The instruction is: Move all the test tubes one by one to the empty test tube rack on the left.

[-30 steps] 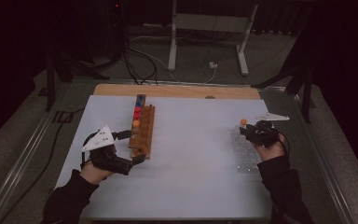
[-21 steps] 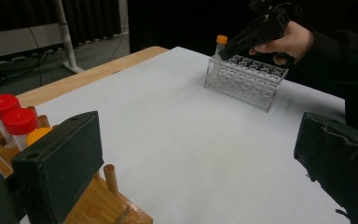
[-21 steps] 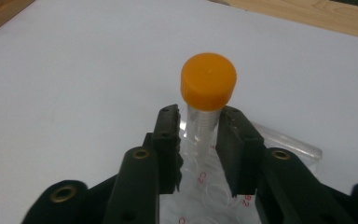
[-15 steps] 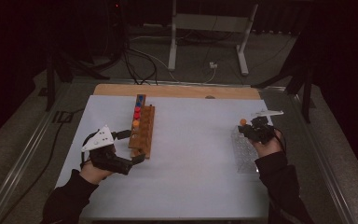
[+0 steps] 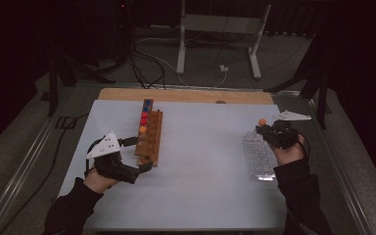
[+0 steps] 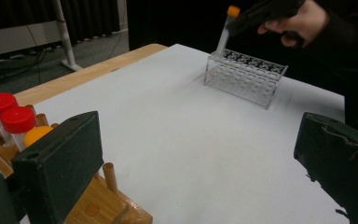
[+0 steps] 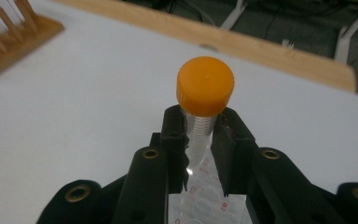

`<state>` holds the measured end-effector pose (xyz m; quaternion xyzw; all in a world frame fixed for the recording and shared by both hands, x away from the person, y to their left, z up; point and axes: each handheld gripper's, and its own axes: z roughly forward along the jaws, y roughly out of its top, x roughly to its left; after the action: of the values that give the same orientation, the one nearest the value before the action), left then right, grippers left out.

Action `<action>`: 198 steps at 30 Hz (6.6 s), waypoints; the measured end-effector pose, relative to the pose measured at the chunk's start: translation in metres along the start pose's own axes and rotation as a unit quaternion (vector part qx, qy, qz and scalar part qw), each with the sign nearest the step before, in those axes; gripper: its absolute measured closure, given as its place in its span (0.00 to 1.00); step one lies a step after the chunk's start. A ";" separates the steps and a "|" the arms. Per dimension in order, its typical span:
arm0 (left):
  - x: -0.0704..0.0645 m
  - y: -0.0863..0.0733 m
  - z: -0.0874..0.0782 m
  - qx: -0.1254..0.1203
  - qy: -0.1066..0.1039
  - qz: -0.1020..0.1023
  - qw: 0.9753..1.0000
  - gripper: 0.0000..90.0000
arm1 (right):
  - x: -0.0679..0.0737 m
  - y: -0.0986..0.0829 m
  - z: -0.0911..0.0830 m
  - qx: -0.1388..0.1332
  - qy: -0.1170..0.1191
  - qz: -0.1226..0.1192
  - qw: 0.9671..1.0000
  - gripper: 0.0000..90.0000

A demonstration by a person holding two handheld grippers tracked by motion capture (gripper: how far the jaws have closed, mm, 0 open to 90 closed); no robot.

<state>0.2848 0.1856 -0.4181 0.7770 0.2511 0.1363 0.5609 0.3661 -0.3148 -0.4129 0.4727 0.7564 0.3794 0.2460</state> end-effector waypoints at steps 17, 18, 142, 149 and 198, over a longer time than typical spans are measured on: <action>-0.002 0.002 0.002 0.004 -0.016 -0.005 1.000 0.02 | 0.043 0.014 -0.024 -0.034 0.054 -0.050 0.997 0.84; -0.003 0.002 0.002 0.004 -0.017 -0.005 1.000 0.03 | 0.050 0.012 -0.021 -0.029 0.066 -0.056 0.996 0.84; 0.063 0.025 0.012 0.034 0.080 0.009 0.996 0.79 | 0.155 -0.011 -0.019 -0.064 0.219 -0.124 0.966 0.00; 0.070 0.004 0.020 0.043 0.078 -0.011 0.996 0.79 | 0.155 -0.011 -0.019 -0.062 0.222 -0.124 0.965 0.00; 0.001 -0.061 -0.020 0.063 -0.021 -0.023 0.998 0.02 | 0.133 -0.037 -0.019 -0.060 0.188 -0.115 0.973 0.00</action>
<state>0.2610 0.2175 -0.4689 0.8074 0.2653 0.0905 0.5192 0.2747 -0.2112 -0.4333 0.2869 0.8145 0.4751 0.1689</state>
